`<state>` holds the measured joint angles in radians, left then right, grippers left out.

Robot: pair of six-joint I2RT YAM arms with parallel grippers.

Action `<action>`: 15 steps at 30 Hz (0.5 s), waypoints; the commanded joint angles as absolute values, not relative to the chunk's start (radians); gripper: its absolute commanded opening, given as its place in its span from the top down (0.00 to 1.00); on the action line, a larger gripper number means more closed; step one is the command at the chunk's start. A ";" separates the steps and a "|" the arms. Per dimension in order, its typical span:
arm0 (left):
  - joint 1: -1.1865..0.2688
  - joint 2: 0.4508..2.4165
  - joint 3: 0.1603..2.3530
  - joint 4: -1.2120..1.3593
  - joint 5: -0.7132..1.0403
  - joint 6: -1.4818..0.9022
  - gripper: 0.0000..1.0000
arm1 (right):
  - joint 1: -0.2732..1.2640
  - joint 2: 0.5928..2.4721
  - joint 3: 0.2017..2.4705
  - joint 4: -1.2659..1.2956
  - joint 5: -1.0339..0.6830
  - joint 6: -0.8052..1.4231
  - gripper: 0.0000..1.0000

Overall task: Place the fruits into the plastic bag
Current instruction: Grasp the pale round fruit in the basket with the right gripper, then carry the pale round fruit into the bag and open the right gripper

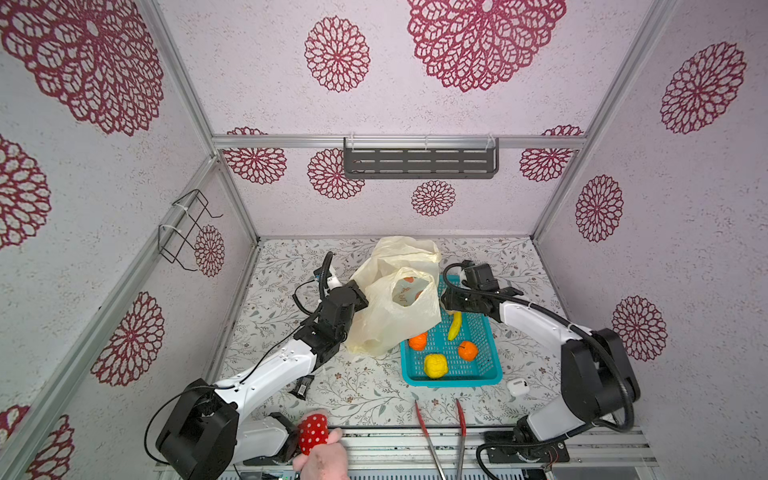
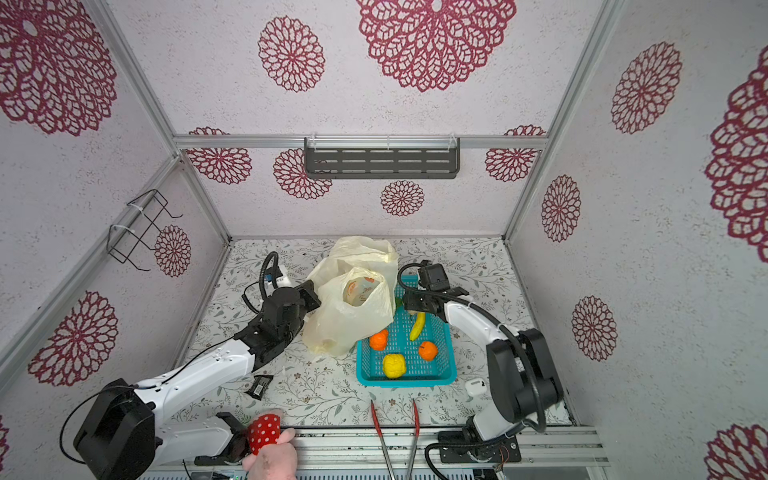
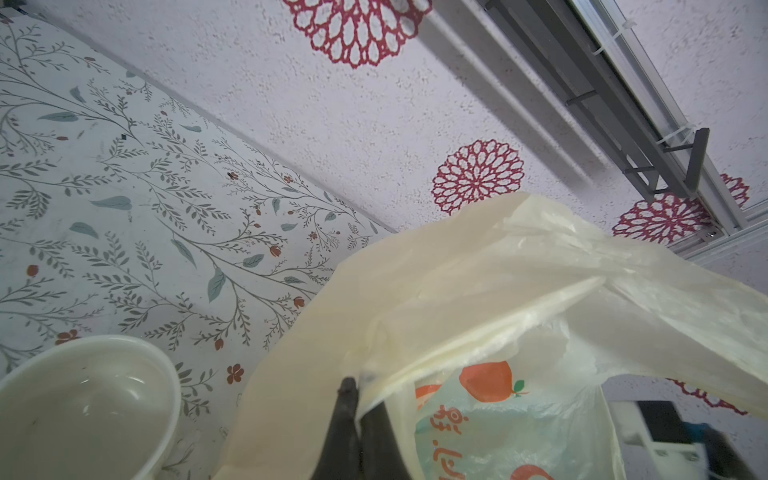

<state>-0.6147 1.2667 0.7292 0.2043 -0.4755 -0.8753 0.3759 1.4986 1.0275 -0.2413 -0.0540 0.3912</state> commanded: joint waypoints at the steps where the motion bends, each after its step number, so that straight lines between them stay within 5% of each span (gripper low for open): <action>1: -0.618 1.279 0.753 0.215 -0.466 -0.873 1.00 | 0.376 1.368 1.025 -0.209 -0.057 0.358 0.55; 15: -0.621 1.297 0.764 0.227 -0.442 -0.879 1.00 | 0.394 1.133 0.976 -0.137 -0.327 0.301 0.55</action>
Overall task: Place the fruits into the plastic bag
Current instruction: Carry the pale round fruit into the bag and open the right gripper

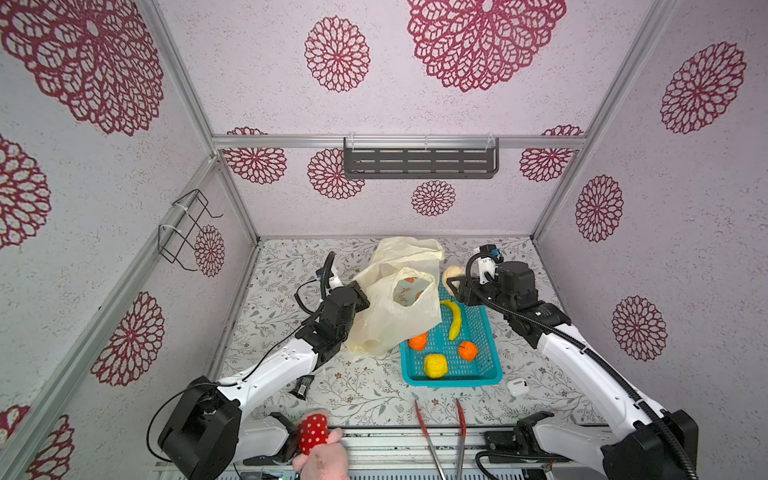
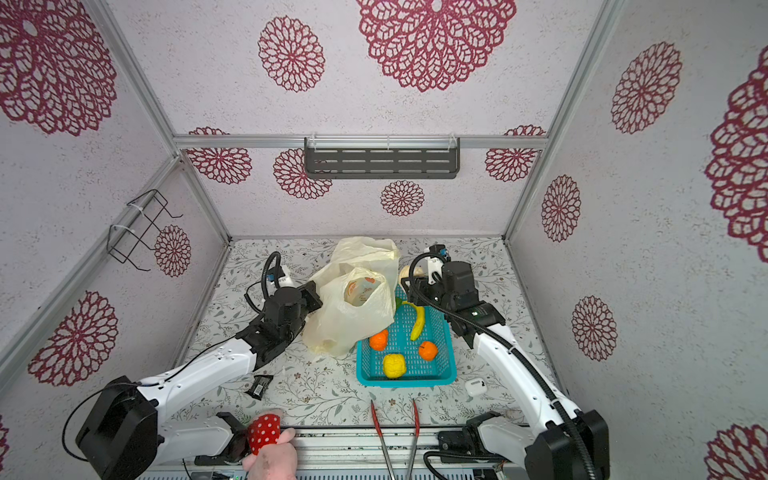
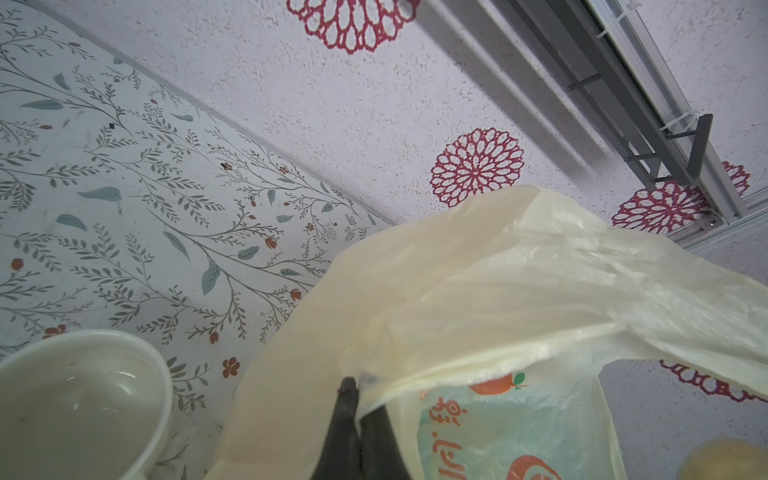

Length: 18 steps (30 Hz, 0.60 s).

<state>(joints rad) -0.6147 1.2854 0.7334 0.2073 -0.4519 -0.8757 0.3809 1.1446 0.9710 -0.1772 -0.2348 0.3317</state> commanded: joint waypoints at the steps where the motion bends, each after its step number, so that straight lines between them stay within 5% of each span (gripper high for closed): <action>1: -0.621 1.300 0.765 0.228 -0.439 -0.880 1.00 | 0.404 1.136 0.973 -0.122 -0.342 0.300 0.55; 18: -0.637 1.295 0.763 0.234 -0.426 -0.880 1.00 | 0.594 1.445 1.142 0.015 -0.387 0.298 0.53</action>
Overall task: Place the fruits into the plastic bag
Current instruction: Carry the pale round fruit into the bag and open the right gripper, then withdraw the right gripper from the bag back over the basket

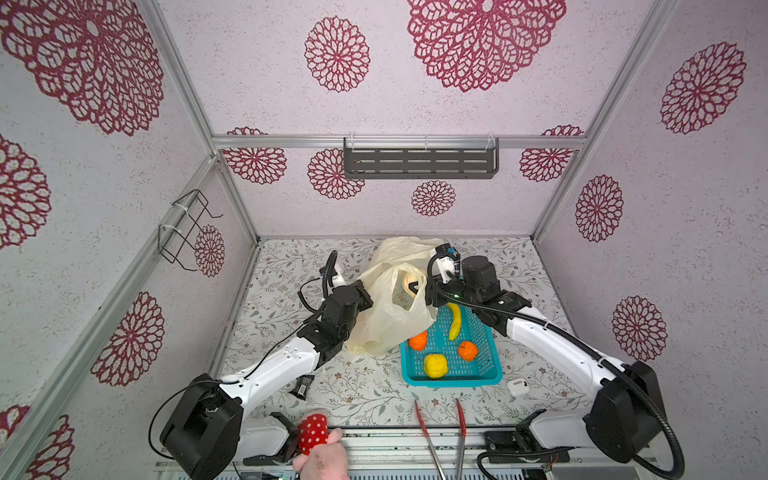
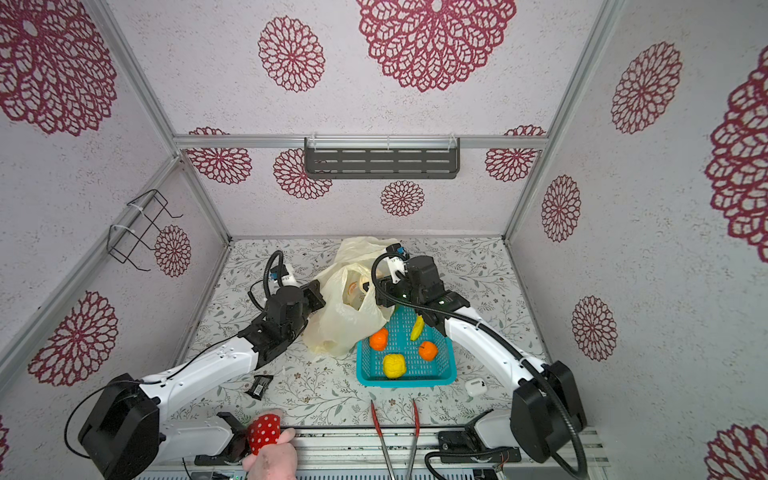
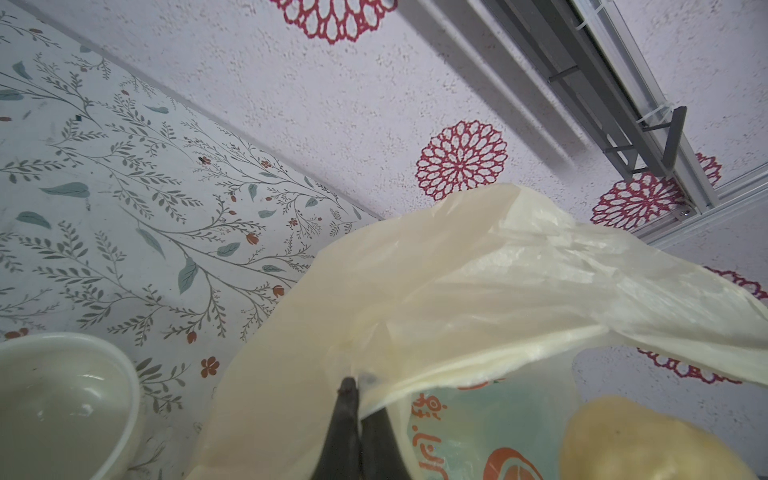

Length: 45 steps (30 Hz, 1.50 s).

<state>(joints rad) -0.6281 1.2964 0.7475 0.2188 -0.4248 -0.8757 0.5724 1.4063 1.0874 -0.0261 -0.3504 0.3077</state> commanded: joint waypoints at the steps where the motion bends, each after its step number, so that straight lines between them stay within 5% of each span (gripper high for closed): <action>1: -0.637 1.293 0.760 0.239 -0.430 -0.882 1.00 | 0.604 1.476 1.159 0.007 -0.401 0.297 0.52; 7: -0.637 1.273 0.747 0.244 -0.462 -0.878 1.00 | 0.658 1.594 1.237 -0.058 -0.443 0.276 0.47; 11: -0.638 1.261 0.737 0.235 -0.489 -0.879 1.00 | 0.667 1.615 1.255 -0.081 -0.440 0.272 0.24; 16: -0.637 1.250 0.724 0.230 -0.515 -0.882 1.00 | 0.667 1.596 1.257 -0.093 -0.417 0.260 0.16; 36: -0.635 1.256 0.723 0.161 -0.606 -0.940 1.00 | 0.487 1.257 1.086 -0.136 -0.334 0.306 0.14; 45: -0.634 1.269 0.736 0.162 -0.595 -0.931 1.00 | 0.408 1.170 0.977 -0.235 -0.066 0.398 0.13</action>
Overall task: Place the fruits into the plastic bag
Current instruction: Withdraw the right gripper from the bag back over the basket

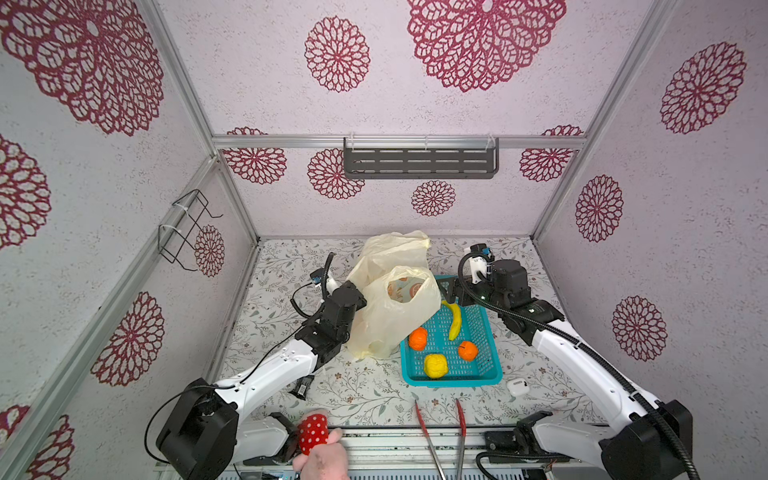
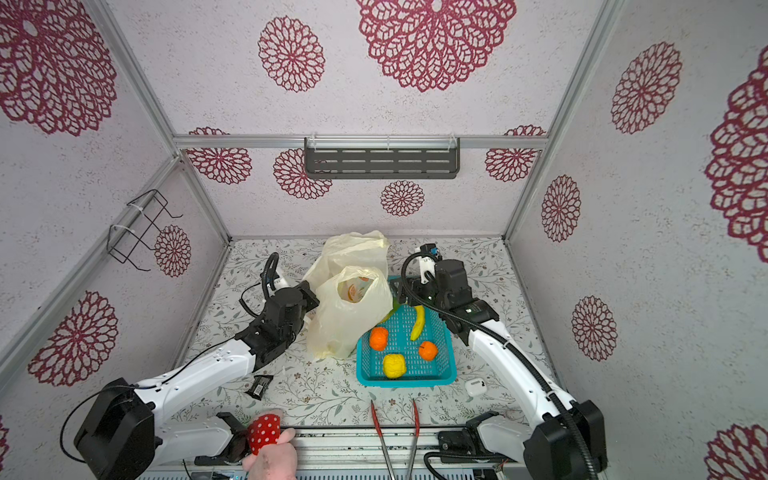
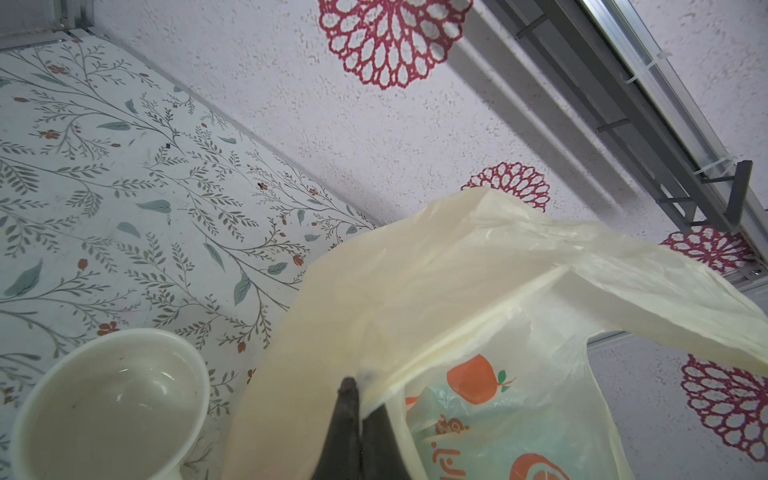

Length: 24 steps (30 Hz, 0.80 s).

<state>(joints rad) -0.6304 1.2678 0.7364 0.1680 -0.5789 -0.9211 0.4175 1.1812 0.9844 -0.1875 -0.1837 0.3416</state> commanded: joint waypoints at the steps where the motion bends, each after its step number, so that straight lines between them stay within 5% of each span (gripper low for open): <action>1: -0.634 1.270 0.737 0.161 -0.594 -0.930 1.00 | 0.407 1.182 0.975 -0.260 -0.040 0.410 0.14; 13: -0.635 1.270 0.746 0.166 -0.575 -0.920 1.00 | 0.403 1.464 0.972 -0.389 0.020 0.462 0.32; 24: -0.635 1.273 0.742 0.179 -0.566 -0.917 1.00 | 0.402 1.644 1.036 -0.447 0.029 0.464 0.37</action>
